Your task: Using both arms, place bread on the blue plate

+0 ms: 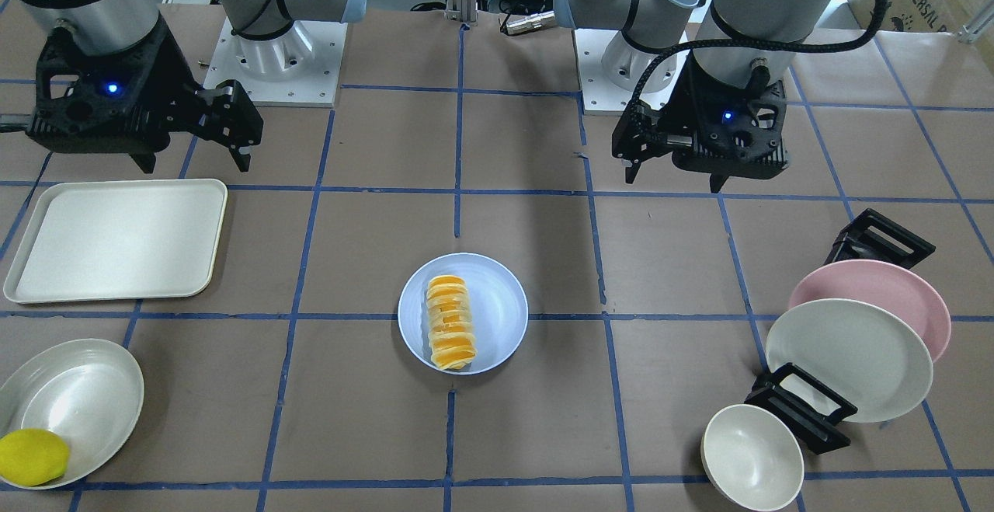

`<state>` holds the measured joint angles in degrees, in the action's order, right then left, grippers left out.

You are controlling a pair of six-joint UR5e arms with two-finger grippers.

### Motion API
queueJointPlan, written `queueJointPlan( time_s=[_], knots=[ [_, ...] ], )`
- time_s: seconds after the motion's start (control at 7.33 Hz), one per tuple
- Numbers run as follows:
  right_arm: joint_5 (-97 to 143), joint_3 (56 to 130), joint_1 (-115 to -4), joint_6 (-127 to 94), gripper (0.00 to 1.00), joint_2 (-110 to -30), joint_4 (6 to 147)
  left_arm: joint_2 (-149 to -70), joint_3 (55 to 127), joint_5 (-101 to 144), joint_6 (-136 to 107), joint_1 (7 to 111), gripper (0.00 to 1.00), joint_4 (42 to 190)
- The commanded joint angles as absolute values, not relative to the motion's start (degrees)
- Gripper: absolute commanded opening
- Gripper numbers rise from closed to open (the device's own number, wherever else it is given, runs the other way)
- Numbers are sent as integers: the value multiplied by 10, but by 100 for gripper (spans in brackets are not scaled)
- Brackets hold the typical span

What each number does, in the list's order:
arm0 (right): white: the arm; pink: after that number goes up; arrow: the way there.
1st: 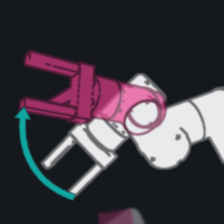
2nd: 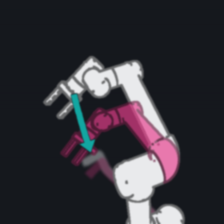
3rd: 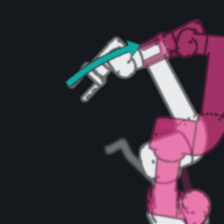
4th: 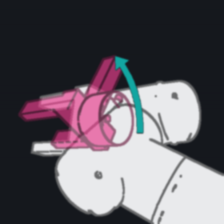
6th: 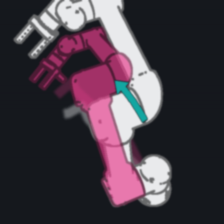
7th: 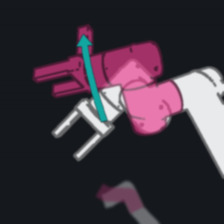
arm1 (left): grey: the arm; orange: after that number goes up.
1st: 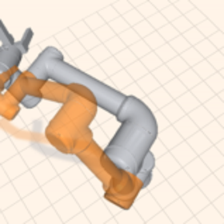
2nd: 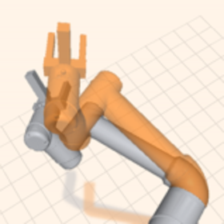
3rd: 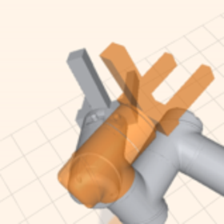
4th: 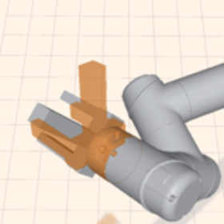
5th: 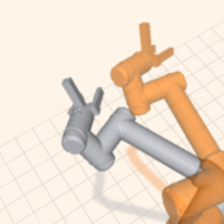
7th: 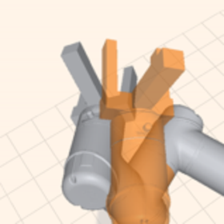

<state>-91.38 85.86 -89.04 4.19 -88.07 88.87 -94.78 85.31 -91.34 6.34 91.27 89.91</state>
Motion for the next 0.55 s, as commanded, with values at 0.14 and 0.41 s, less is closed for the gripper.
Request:
queueJointPlan(
  time_s=[0.14, 0.41],
  knots=[
    [-920, 951, -896, 35, 99, -955, 915, -949, 853, -913, 63, 913, 100, 898],
    [-919, 939, -899, 33, 99, -955, 913, -951, 853, -913, 62, 914, 100, 898]
  ],
)
